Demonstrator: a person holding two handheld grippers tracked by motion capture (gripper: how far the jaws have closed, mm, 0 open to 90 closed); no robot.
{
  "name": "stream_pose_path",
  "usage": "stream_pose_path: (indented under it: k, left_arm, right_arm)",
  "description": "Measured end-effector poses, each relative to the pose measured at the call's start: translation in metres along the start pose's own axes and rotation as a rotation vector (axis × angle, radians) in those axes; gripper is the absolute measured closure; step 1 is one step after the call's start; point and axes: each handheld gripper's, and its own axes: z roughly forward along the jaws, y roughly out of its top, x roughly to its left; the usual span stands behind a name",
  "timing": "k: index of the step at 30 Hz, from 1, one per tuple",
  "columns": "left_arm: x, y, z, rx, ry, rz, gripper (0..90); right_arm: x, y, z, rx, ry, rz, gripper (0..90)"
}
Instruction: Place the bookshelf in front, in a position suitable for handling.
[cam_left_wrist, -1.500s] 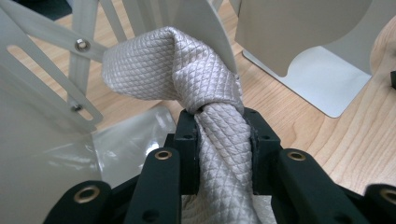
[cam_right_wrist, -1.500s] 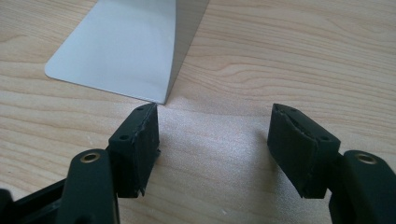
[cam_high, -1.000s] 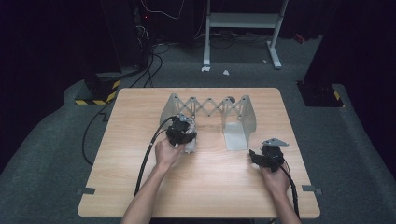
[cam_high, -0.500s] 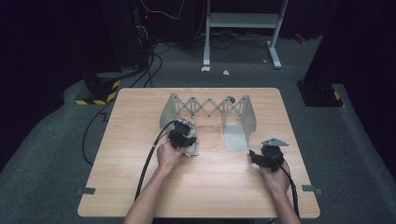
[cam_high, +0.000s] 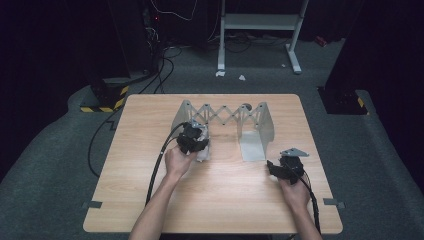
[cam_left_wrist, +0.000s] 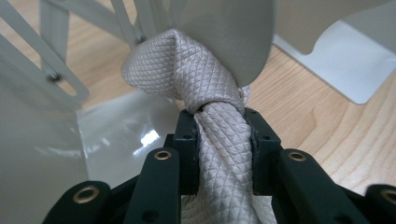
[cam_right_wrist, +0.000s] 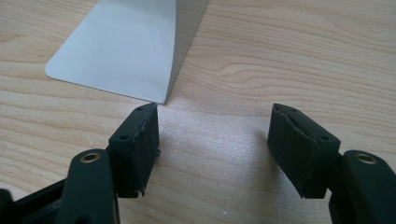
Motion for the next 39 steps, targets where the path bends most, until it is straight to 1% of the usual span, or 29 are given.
stream_pose_path:
  k: [2,5,8,11,14,19,20,21,24,26,30,35,36,37,39]
  left_arm:
    - [0.000,0.003,-0.004,-0.010,-0.011,0.000,70.2]
    - [0.001,0.005,-0.011,-0.030,-0.014,-0.005,70.2]
    - [0.004,0.006,-0.017,-0.047,0.000,-0.010,70.2]
    - [0.006,0.006,-0.024,-0.055,0.029,-0.015,70.1]
    - [0.010,0.006,-0.030,-0.064,0.040,-0.026,70.1]
    - [0.010,0.010,-0.042,-0.100,0.016,-0.036,70.1]
    - [0.010,0.010,-0.042,-0.100,0.016,-0.036,70.0]
    - [0.009,0.014,-0.047,-0.116,0.002,-0.039,70.0]
    - [0.006,0.016,-0.050,-0.133,-0.030,-0.049,70.1]
    - [0.005,0.016,-0.048,-0.122,-0.028,-0.042,70.1]
    - [0.001,0.015,-0.037,-0.075,-0.024,-0.027,70.1]
    - [-0.006,0.006,-0.021,-0.020,-0.007,0.005,70.1]
    - [-0.006,0.006,-0.021,-0.020,-0.007,0.005,70.1]
    - [-0.006,0.000,-0.016,-0.012,-0.007,-0.003,70.1]
    - [-0.005,-0.008,-0.013,-0.003,0.009,-0.014,70.2]
  right_arm:
    - [0.000,0.000,0.000,0.000,0.000,0.000,34.2]
    - [0.000,0.000,0.000,0.000,0.000,0.000,34.3]
    - [0.000,0.000,0.000,0.000,0.000,0.000,34.3]
    - [0.000,0.000,0.000,0.000,0.000,0.000,34.3]
    - [0.000,0.000,0.000,0.000,0.000,0.000,34.3]
    - [0.000,0.000,0.000,0.000,0.000,0.000,34.3]
    - [0.000,0.000,0.000,0.000,0.000,0.000,34.3]
    - [0.000,0.000,0.000,0.000,0.000,0.000,34.2]
    - [0.000,0.000,0.000,0.000,0.000,0.000,34.3]
    - [0.000,0.000,0.000,0.000,0.000,0.000,34.3]
    - [0.000,0.000,0.000,0.000,0.001,0.000,34.3]
    - [0.000,0.000,0.000,0.000,0.001,-0.001,34.2]
    - [0.000,0.000,0.000,0.000,0.001,-0.001,34.2]
    - [0.000,0.000,0.000,0.000,0.001,-0.001,34.3]
    - [0.000,0.000,0.000,0.000,0.001,-0.001,34.3]
